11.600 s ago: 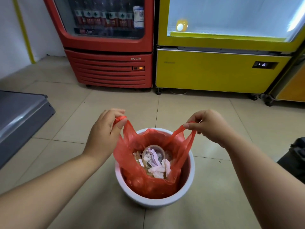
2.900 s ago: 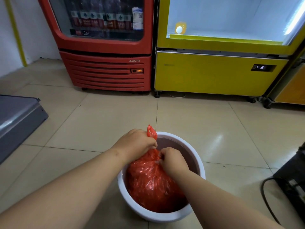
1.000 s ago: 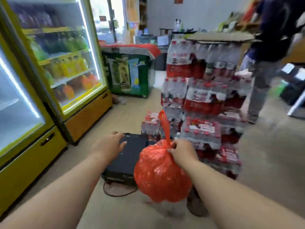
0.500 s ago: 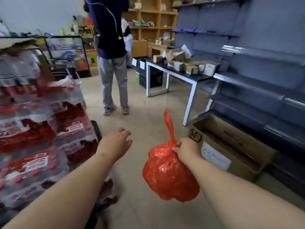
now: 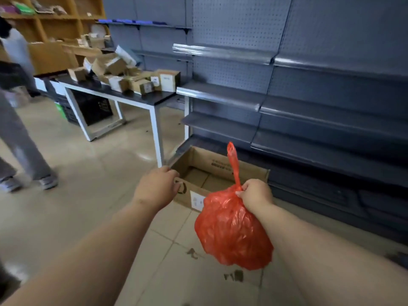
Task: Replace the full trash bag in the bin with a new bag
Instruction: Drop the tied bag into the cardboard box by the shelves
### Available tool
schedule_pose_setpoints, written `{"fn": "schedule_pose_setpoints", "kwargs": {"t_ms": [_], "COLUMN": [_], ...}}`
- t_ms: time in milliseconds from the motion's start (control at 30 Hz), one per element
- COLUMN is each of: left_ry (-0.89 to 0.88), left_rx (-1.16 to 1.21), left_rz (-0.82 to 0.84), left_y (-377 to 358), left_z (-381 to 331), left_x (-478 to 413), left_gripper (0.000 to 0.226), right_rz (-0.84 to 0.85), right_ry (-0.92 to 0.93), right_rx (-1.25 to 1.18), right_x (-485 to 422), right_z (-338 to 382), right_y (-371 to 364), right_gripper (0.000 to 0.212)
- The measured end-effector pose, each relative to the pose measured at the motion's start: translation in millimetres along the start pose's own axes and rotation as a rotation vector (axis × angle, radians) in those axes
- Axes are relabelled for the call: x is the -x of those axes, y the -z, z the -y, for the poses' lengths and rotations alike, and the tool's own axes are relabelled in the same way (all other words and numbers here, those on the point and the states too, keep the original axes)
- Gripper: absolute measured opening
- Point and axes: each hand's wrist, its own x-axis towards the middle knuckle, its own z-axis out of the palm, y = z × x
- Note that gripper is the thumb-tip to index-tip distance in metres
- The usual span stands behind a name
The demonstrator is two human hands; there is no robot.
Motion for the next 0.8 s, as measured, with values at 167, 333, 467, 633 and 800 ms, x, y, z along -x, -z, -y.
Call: {"fn": "schedule_pose_setpoints", "kwargs": {"t_ms": [167, 333, 467, 633, 800], "left_ry": [-0.161, -0.254, -0.291, -0.306, -0.253], "left_rx": [0.056, 0.020, 0.025, 0.019, 0.029], "left_rz": [0.003, 0.079, 0.106, 0.145, 0.173], "left_y": [-26, -48, -62, -89, -115], "left_z": [-9, -9, -8, -11, -11], "left_x": [-105, -202, -266, -334, -402], "left_gripper": [0.030, 0.029, 0.027, 0.027, 0.032], "right_rz": [-0.050, -0.097, -0.128, -0.124, -0.077], "right_ry": [-0.117, -0.216, -0.259, -0.250, -0.249], "right_rx": [-0.017, -0.050, -0.100, -0.092, -0.069], "right_x": [-84, -161, -218, -294, -373], "right_z": [-1, 10, 18, 28, 33], "right_y": [9, 6, 7, 10, 12], "right_gripper": [0.019, 0.020, 0.019, 0.020, 0.023]}}
